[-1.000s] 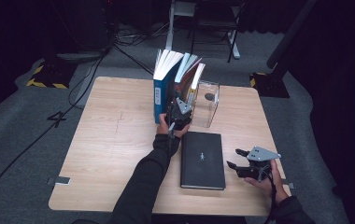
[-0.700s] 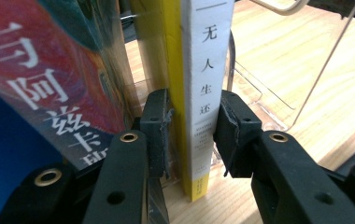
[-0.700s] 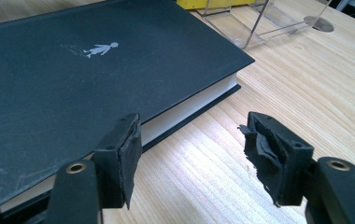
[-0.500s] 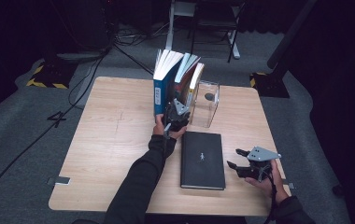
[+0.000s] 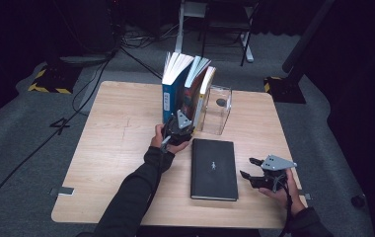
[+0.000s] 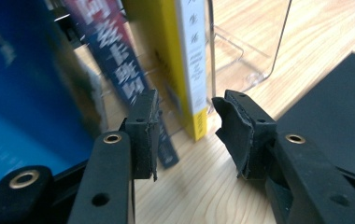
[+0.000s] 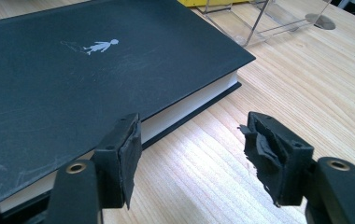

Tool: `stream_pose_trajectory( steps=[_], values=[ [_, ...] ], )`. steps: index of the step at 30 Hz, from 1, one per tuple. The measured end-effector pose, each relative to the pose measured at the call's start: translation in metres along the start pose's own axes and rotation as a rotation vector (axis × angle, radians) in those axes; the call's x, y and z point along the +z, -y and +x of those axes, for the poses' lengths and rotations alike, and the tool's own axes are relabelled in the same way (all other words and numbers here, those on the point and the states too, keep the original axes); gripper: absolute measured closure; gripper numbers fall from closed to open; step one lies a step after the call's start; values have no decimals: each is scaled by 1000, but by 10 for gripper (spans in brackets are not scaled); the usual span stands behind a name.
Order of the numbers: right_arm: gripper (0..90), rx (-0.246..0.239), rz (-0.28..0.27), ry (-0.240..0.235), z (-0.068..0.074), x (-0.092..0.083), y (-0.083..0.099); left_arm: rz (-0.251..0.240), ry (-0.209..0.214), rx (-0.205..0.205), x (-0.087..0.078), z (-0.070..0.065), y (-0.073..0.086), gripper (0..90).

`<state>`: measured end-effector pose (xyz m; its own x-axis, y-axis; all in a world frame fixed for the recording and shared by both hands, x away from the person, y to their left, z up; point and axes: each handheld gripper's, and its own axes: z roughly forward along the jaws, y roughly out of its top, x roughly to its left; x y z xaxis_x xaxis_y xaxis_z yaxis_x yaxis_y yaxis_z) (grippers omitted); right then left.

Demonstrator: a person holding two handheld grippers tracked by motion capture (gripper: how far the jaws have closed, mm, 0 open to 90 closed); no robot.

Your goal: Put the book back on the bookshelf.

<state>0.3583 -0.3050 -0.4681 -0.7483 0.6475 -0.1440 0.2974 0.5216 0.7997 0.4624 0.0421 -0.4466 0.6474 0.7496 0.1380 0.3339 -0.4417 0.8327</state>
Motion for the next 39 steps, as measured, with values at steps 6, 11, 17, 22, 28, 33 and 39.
stream_pose_trajectory(
  steps=[6,11,17,22,28,33,39],
  values=[
    [370,1,4,-4,0,0,0,19,21,8,-16,7,17,535],
    [369,0,13,-8,0,1,0,32,33,16,-27,9,32,511],
    [366,-7,23,-14,0,1,1,59,65,57,-43,7,52,483],
    [366,-8,34,-14,0,2,1,93,100,95,-57,2,66,444],
    [364,-19,43,-19,1,2,1,137,165,128,-75,-12,88,414],
    [354,-19,67,-25,1,4,2,159,229,158,-85,-26,99,394],
    [352,-13,89,-27,-3,6,6,185,315,167,-97,-43,114,368]
  ],
)
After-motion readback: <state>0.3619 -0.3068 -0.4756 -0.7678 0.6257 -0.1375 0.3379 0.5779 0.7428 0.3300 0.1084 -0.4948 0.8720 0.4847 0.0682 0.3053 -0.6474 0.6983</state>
